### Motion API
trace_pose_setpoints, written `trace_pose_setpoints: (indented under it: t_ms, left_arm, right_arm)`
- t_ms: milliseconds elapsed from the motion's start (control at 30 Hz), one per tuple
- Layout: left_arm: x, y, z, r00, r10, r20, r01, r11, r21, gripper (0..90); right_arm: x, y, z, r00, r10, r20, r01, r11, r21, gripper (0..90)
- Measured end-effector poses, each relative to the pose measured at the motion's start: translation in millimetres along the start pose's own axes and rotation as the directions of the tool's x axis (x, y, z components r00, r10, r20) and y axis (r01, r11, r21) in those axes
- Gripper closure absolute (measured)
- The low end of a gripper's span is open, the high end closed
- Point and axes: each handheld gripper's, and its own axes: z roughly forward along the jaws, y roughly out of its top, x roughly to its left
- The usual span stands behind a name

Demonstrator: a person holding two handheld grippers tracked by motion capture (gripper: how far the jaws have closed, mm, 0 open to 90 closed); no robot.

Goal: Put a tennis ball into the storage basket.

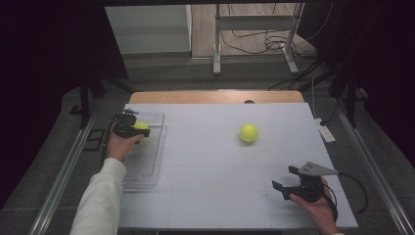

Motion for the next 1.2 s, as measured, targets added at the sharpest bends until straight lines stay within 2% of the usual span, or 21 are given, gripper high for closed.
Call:
trace_pose_setpoints:
  t_ms: [167, 233, 400, 567, 633, 767, 967, 1200]
  left_arm:
    - [-0.9, 0.9, 3.7, 1.0000, 0.005, -0.005, -0.005, 0.9999, 0.012, 26.0]
    - [-1.9, 1.3, 5.7, 0.9995, 0.016, -0.027, -0.015, 0.9996, 0.023, 26.0]
    - [-1.9, 1.9, 8.0, 0.9995, 0.013, -0.027, -0.013, 0.9995, 0.030, 25.9]
    - [-0.9, 2.2, 10.2, 0.9995, -0.017, -0.028, 0.018, 0.9993, 0.032, 23.7]
    - [-0.4, 3.4, 7.6, 0.9994, -0.030, -0.017, 0.030, 0.9995, 0.014, 18.4]
    - [-0.9, 4.3, 2.8, 0.9994, -0.032, -0.014, 0.032, 0.9995, 0.000, 15.4]
    - [-0.5, 3.7, -5.2, 0.9995, -0.030, -0.004, 0.030, 0.9994, -0.017, 14.0]
    - [-1.7, 1.3, -23.1, 0.9991, -0.020, 0.037, 0.023, 0.9968, -0.076, 14.6]
  right_arm:
    - [0.1, -0.1, 0.3, 1.0000, 0.001, 0.000, -0.001, 1.0000, 0.002, 10.1]
    - [0.1, -0.2, 0.5, 1.0000, 0.000, 0.000, 0.000, 1.0000, 0.003, 10.1]
    - [0.1, -0.3, 0.7, 1.0000, 0.000, 0.000, 0.000, 1.0000, 0.004, 10.1]
    - [-0.1, -0.5, 0.7, 1.0000, 0.000, 0.000, 0.000, 1.0000, 0.005, 10.1]
    - [-0.1, -0.5, 0.8, 1.0000, 0.000, 0.000, 0.000, 1.0000, 0.005, 10.1]
    - [0.0, -0.5, 0.9, 1.0000, 0.000, 0.000, 0.000, 1.0000, 0.006, 10.1]
    - [0.0, -0.6, 0.6, 1.0000, 0.000, 0.001, 0.000, 1.0000, 0.005, 10.1]
    - [-0.3, -0.6, 0.5, 1.0000, 0.002, 0.001, -0.002, 1.0000, 0.004, 10.2]
